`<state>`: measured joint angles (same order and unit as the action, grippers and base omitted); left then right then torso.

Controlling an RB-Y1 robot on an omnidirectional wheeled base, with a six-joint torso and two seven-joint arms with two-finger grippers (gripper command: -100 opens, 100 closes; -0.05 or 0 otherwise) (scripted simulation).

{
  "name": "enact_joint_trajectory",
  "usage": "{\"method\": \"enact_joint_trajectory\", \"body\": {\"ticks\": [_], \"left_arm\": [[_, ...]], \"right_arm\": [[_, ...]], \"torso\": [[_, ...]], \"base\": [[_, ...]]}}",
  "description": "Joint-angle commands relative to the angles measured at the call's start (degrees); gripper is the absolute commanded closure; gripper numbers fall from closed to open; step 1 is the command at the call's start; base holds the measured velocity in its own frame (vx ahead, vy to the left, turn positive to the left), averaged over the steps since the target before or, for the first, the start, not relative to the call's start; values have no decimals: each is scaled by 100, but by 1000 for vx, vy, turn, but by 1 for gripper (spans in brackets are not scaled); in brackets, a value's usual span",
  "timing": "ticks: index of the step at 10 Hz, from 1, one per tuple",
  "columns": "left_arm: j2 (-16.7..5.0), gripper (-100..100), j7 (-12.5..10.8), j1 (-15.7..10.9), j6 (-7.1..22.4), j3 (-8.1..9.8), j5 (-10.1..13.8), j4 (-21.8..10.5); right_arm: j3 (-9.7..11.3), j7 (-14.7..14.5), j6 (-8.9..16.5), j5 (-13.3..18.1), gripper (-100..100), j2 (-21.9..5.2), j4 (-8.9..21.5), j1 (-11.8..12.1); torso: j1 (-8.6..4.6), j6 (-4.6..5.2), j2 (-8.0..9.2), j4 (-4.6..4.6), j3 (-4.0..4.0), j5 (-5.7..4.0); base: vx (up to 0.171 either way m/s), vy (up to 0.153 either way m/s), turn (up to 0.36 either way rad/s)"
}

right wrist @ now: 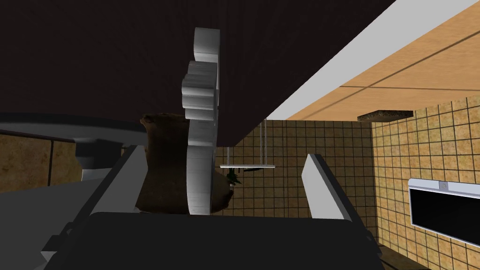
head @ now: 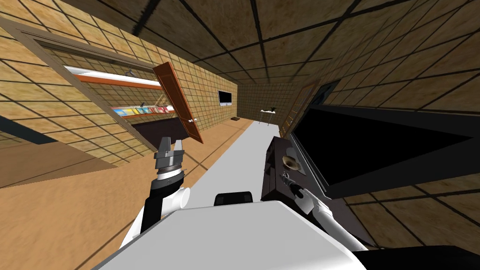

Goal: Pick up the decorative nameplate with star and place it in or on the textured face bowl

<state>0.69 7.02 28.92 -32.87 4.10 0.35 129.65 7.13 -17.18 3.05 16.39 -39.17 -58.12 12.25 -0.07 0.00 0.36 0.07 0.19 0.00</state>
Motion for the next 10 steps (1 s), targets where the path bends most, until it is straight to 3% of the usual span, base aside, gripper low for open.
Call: {"method": "enact_joint_trajectory", "body": {"ticks": [1, 2, 3, 4, 5, 6, 7, 8, 9, 10], "left_arm": [[0, 0, 0, 0, 0, 0, 0, 0], [0, 0, 0, 1, 0, 0, 0, 0], [0, 0, 0, 1, 0, 0, 0, 0], [0, 0, 0, 1, 0, 0, 0, 0], [0, 0, 0, 1, 0, 0, 0, 0], [0, 0, 0, 0, 0, 0, 0, 0], [0, 0, 0, 1, 0, 0, 0, 0], [0, 0, 0, 1, 0, 0, 0, 0], [0, 0, 0, 1, 0, 0, 0, 0], [0, 0, 0, 1, 0, 0, 0, 0]], "right_arm": [[-16, 87, -36, 83, -100, 16, 286, -218], [-16, 87, -36, 83, -100, 16, 372, -218], [-70, 187, -81, 251, -100, 87, 578, -474], [-70, 187, -81, 251, -100, 87, 725, -483], [-125, 286, -127, 419, -100, 157, 936, -749], [-125, 286, -127, 419, -100, 157, 1079, -749], [-180, 386, -172, 587, -100, 228, 1284, -1002], [-180, 386, -172, 587, -100, 228, 1432, -1015], [-235, 485, -217, 754, -100, 299, 1663, -1271], [-235, 485, -217, 754, -100, 299, 1786, -1280]], "torso": [[0, 0, 0, 0, 0, 0], [-3, 4, 3, 1, 3, -1], [1, 6, -10, -2, -4, -1], [6, 0, -13, -2, -6, 0], [6, 4, -13, -3, -7, 1], [0, 1, -5, -1, -2, 0], [0, 6, -7, -1, -3, -1], [1, 2, -7, -1, -3, 0], [3, 5, -10, -2, -4, 0], [2, 1, -9, -1, -4, 0]], "base": [[-104, -36, 71], [-43, -18, -13], [-54, -6, 83], [-55, -9, 73], [-86, -31, 103], [-70, -25, 49], [-74, -19, 80], [-62, -13, 68], [-72, -20, 114], [-63, -15, 54]]}}
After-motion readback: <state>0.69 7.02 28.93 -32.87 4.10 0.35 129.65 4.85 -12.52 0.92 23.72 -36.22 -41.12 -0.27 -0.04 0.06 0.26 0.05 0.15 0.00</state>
